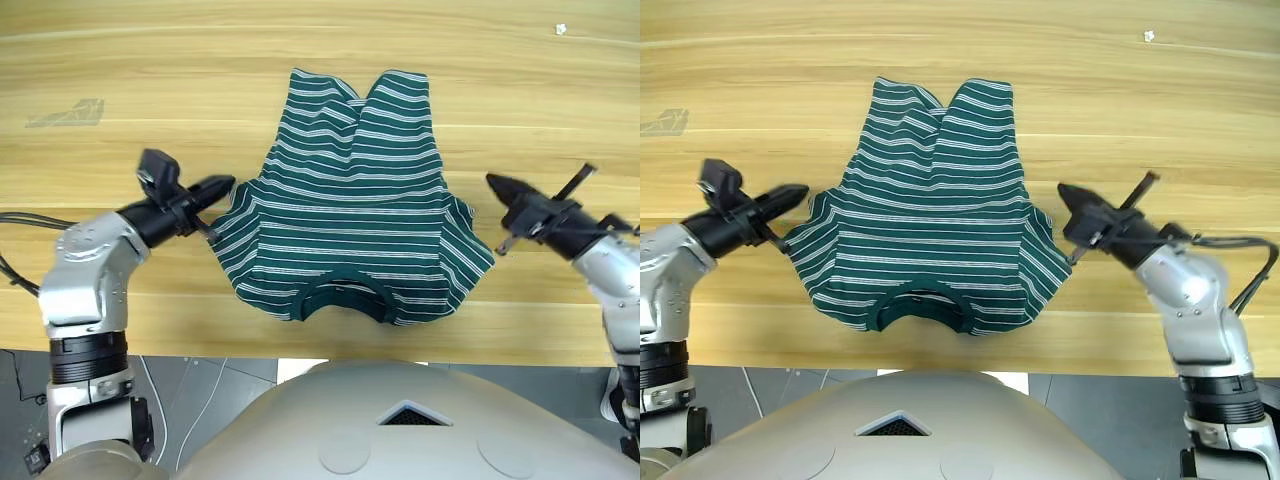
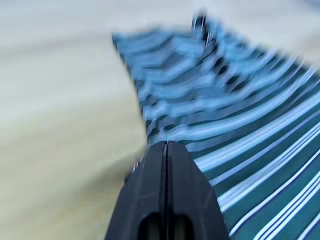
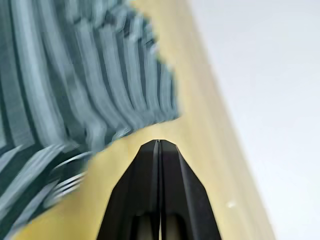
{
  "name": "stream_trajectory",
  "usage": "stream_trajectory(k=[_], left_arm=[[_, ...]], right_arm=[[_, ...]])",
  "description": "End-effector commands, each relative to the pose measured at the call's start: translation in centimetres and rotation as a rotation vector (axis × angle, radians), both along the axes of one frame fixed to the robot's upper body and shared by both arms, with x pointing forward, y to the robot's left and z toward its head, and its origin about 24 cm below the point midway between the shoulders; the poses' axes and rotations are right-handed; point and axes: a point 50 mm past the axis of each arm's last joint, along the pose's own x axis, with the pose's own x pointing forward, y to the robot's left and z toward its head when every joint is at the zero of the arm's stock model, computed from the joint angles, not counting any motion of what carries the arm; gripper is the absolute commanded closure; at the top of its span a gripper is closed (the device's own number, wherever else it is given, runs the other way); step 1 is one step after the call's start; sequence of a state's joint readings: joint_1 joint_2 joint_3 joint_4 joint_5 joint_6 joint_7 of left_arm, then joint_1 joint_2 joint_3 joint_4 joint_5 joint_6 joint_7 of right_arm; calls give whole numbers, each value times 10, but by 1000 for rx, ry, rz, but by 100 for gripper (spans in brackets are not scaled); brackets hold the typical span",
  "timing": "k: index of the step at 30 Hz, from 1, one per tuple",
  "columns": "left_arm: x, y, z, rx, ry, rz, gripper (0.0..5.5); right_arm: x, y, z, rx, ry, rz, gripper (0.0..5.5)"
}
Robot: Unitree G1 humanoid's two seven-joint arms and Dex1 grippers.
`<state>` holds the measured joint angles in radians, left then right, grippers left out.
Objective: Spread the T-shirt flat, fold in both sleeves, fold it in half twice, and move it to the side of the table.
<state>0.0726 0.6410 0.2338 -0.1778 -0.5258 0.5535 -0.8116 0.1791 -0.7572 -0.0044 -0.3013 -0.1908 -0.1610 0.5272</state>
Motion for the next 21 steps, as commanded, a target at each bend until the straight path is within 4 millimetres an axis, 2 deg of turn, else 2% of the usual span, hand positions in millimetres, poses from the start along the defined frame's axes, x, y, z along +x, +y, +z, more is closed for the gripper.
stream_trajectory(k=[1,3,7,10,13,16,18,21], left_arm=[[25,-10,31,1,-96,-27,547],[51,-25,25,123,-92,-22,547],[112,-86,4,322,-77,-121,547],[140,-124,-13,372,-25,-161,547],[150,-144,-34,386,53,-131,547],[148,-144,-50,391,108,-66,547],[149,-142,-50,345,134,-43,547],[152,-136,-48,362,141,-2,547]], right_arm=[[30,13,17,27,-47,20,550],[53,26,12,37,-28,33,550],[115,67,-15,60,85,28,550],[142,90,-34,55,172,-10,550],[150,104,-57,21,271,-48,550],[145,104,-79,-18,369,-76,550],[138,99,-92,-20,465,-84,550],[132,87,-104,-26,558,-130,550]])
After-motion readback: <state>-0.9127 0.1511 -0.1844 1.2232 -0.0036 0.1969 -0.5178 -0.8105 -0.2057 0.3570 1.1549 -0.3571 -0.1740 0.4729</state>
